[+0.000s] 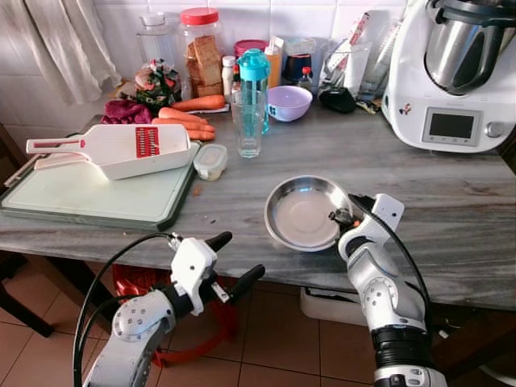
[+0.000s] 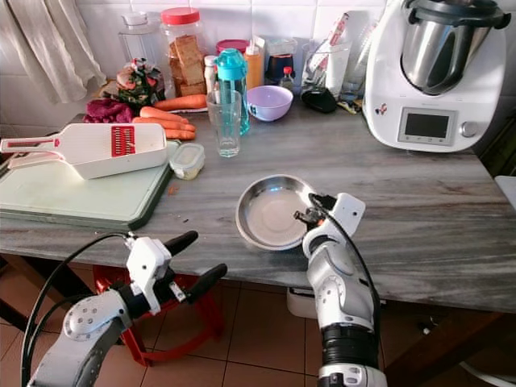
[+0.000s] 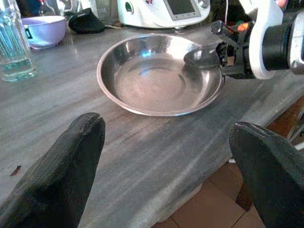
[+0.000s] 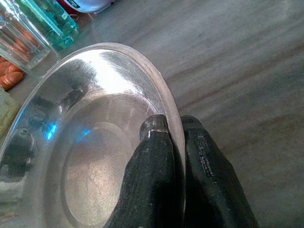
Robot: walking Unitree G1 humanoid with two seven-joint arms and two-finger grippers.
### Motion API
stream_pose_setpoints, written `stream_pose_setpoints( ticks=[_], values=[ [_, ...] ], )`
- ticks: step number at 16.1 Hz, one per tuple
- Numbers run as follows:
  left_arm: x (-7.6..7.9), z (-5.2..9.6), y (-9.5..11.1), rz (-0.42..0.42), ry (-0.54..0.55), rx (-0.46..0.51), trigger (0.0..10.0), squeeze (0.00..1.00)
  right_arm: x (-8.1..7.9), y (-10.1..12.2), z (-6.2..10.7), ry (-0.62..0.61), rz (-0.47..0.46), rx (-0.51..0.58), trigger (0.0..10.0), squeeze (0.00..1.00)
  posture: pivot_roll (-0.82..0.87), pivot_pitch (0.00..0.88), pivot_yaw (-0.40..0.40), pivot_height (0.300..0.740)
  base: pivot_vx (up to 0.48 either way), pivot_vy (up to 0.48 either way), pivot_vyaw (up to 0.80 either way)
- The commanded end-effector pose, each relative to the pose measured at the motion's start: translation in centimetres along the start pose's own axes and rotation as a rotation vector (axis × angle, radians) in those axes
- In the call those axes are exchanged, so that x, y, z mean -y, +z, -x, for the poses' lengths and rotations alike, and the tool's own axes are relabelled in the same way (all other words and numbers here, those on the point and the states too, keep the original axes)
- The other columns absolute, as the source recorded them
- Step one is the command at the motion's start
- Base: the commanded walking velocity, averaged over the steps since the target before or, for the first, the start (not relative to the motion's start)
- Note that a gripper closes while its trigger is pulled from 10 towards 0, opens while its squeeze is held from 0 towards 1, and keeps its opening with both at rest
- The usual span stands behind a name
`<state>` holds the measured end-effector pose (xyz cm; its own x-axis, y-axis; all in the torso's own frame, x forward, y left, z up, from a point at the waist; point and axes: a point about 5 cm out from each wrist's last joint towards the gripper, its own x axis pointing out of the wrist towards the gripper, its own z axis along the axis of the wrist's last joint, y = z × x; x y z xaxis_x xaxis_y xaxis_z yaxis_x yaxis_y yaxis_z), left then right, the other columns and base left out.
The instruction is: Setting the table
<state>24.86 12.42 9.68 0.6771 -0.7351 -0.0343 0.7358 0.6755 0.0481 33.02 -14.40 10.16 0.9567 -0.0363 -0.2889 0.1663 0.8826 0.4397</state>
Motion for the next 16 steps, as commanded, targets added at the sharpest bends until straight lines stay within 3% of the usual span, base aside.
stream_pose_setpoints(
  ticks=[1, 2, 3, 4, 12, 16],
  values=[
    [0.0, -0.1, 0.5, -0.011, -0.024, 0.008, 10.0, 0.0, -0.2, -0.1, -0.1, -0.004, -0.015, -0.007, 10.0, 0.0, -0.01, 0.017, 0.027, 0.74, 0.0, 0.0, 0.0],
    [0.0, -0.1, 0.5, -0.011, -0.028, 0.006, 10.0, 0.0, -0.2, -0.2, -0.1, -0.008, -0.013, -0.011, 10.0, 0.05, -0.02, 0.011, 0.032, 0.74, 0.0, 0.0, 0.0],
    [0.1, -0.2, 0.5, -0.01, -0.033, 0.004, 10.0, 0.0, 0.0, -0.4, -0.1, -0.013, -0.007, -0.019, 10.0, 0.87, -0.02, 0.011, 0.032, 0.74, 0.0, 0.0, 0.0],
    [0.1, -0.2, 0.6, -0.011, -0.033, 0.004, 10.0, 0.0, 0.1, -0.6, -0.1, -0.017, 0.006, -0.027, 10.0, 1.0, -0.01, 0.01, 0.031, 0.74, 0.0, 0.0, 0.0],
    [0.2, -0.2, 0.7, -0.006, -0.026, 0.001, 10.0, 0.0, 0.2, -0.8, 0.3, -0.007, 0.039, -0.001, 10.0, 1.0, -0.02, 0.012, 0.037, 0.74, 0.0, 0.0, 0.0],
    [0.1, -0.2, 0.7, -0.008, -0.017, 0.002, 10.0, 0.0, 0.0, 1.0, 0.8, 0.007, 0.112, 0.106, 10.0, 1.0, -0.01, 0.013, 0.037, 0.74, 0.0, 0.0, 0.0]
  ],
)
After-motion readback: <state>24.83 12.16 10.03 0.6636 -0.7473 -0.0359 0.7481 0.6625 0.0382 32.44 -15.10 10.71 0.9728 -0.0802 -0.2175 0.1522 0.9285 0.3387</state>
